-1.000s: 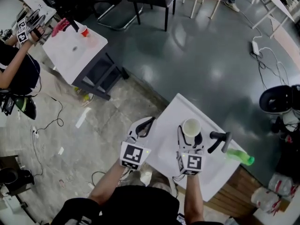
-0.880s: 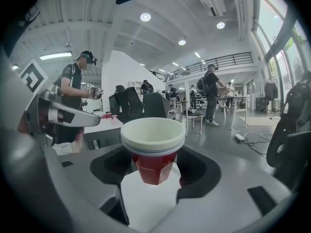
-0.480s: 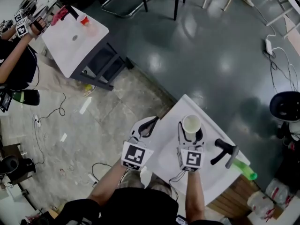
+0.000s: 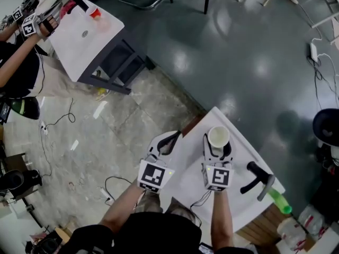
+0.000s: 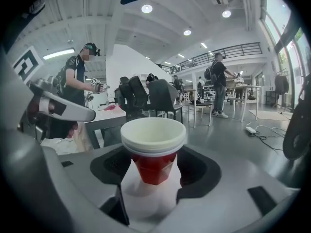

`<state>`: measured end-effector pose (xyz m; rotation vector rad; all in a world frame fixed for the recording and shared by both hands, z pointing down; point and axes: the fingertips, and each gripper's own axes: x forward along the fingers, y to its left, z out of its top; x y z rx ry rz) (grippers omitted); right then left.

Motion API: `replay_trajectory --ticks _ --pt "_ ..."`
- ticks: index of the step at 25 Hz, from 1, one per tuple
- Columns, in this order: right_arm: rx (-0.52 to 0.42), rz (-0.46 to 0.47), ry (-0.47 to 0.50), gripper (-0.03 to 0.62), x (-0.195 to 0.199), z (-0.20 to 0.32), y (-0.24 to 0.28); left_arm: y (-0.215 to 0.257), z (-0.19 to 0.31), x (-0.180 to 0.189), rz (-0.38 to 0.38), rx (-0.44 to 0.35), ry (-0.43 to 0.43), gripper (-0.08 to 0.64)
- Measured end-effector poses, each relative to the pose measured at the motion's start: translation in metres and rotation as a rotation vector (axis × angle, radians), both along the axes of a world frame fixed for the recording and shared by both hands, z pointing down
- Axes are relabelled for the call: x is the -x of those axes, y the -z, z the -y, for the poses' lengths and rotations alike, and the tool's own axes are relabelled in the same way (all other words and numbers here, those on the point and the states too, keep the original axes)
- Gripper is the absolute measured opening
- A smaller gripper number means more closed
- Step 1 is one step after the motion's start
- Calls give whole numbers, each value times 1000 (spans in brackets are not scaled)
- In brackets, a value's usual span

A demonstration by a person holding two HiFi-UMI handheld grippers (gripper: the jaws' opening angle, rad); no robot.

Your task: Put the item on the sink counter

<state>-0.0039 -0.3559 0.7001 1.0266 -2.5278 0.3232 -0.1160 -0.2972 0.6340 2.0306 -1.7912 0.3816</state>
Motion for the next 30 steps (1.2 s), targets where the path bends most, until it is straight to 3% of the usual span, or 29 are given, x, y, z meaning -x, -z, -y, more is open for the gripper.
replay_trajectory --ticks 11,24,30 --pt "-19 31 3 295 5 3 -6 -6 -4 0 0 8 10 2" --pt "-38 -5 14 299 6 3 -7 -11 -8 -5 -20 39 18 2" --pt "-20 -15 24 327 8 0 -11 -9 -6 -3 1 18 9 2"
